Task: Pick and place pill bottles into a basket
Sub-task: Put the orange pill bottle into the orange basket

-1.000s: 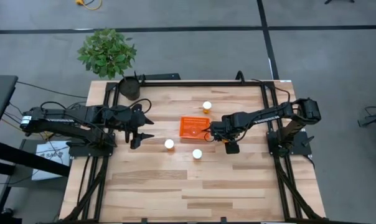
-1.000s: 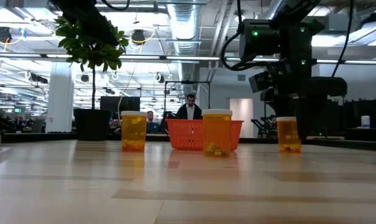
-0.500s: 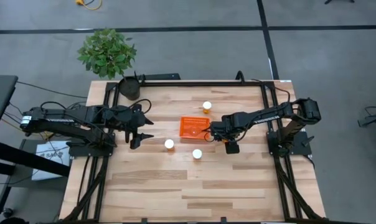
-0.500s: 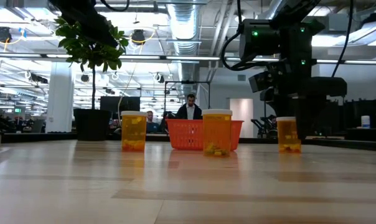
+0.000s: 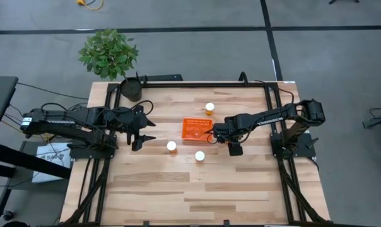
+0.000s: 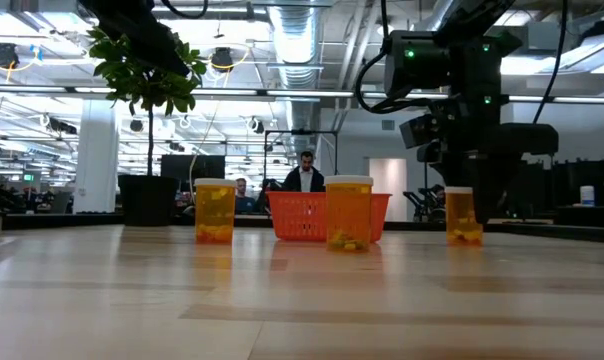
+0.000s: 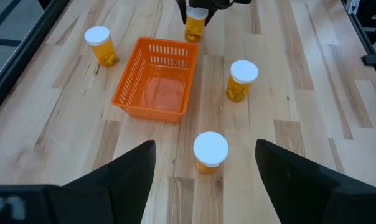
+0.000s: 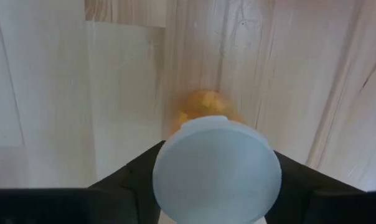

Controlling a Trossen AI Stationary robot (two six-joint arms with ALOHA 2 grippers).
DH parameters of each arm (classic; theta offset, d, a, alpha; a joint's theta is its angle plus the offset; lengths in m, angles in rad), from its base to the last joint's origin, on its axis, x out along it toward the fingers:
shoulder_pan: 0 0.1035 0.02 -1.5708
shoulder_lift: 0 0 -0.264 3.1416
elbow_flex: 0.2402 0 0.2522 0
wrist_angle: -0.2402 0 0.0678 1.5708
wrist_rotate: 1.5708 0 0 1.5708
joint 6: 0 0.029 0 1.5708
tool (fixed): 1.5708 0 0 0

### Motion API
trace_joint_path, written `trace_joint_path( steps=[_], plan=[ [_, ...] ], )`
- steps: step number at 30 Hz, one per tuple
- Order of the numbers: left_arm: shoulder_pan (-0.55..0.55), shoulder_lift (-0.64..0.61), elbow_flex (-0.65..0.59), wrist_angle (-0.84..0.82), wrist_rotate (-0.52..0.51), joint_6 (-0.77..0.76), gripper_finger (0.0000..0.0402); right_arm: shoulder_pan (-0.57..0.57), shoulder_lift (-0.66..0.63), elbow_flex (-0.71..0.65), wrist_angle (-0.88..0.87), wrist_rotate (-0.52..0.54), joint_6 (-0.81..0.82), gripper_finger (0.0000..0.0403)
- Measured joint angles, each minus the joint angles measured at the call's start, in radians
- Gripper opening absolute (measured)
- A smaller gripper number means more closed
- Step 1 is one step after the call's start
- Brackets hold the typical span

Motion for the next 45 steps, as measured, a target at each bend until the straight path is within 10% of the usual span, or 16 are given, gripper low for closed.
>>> trace_joint_path(
  steps=[45],
  plan=[
    [0.0,0.0,0.0,0.001,-0.005,-0.001,0.0265,-0.002,0.0,0.455,-0.127,0.039,-0.257,0.0188]
  ],
)
